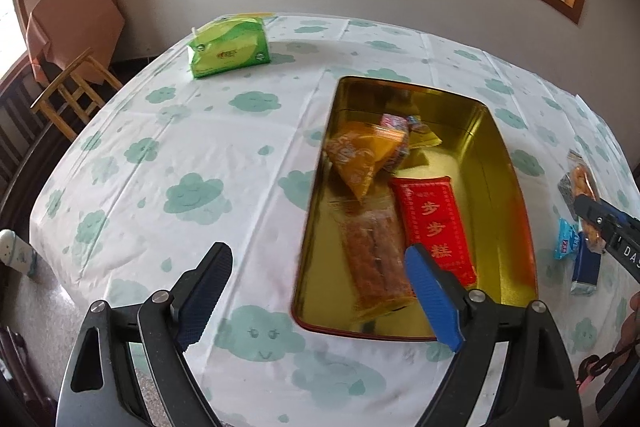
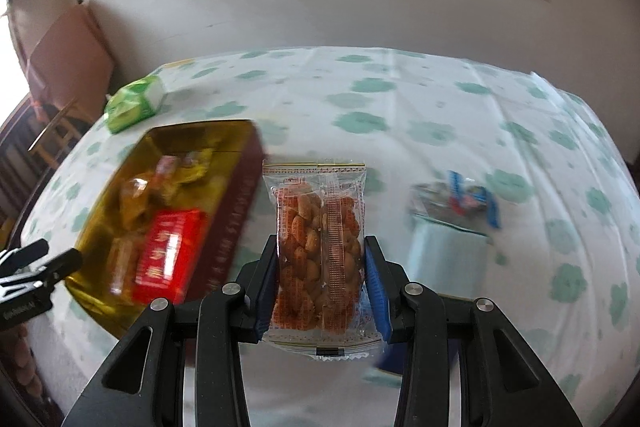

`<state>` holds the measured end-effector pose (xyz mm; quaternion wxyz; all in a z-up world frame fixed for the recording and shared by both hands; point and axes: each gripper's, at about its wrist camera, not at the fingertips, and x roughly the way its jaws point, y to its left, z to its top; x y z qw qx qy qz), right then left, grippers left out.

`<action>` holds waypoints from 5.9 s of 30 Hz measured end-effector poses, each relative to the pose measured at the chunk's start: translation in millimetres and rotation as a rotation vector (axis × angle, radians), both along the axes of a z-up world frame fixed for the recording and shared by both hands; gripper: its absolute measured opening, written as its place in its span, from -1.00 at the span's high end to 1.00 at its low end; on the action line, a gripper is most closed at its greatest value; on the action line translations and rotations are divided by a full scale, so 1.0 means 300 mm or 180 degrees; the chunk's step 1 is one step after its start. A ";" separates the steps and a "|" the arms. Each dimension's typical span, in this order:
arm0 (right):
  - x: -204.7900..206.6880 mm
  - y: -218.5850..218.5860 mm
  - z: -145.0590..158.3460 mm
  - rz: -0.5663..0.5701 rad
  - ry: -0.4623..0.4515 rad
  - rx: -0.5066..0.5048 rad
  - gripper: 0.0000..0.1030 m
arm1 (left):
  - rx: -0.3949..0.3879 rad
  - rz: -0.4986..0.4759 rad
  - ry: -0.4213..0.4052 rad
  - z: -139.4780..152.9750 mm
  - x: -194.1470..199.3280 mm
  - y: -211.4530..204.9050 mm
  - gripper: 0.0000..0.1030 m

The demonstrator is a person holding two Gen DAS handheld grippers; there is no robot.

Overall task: Organize snacks
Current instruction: 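Carry the twist snack bag over the gold tray and open the right gripper, then move the right tool to the blue-and-white packet and grasp it, then move the left tool toward the blue wrapped candy while the right gripper holds the blue packet, then grasp the blue wrapped candy with the left gripper while the right holds the blue packet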

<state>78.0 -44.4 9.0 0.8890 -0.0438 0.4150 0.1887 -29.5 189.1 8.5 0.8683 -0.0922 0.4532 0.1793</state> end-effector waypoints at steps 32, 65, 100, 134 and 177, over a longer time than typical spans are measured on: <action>0.029 0.461 -0.133 0.0648 0.0327 -0.0209 0.21 | -0.0102 0.0361 0.0091 -0.040 -0.053 0.183 -0.67; -0.022 -0.220 -0.074 -0.0652 0.0201 -0.0287 -0.02 | -0.0112 0.0030 0.0025 -0.011 -0.046 0.022 -0.67; -0.054 -0.365 -0.146 -0.0614 0.0287 -0.0215 0.03 | 0.0103 -0.0589 0.0083 0.031 0.040 -0.264 -0.68; 0.075 -0.631 -0.196 -0.0912 -0.0028 -0.0369 0.02 | 0.0125 -0.1609 0.0252 -0.052 0.258 -0.660 -0.67; 0.083 -0.637 -0.197 -0.0913 -0.0031 -0.0387 -0.02 | -0.0135 -0.1725 0.0361 -0.133 0.372 -0.698 0.52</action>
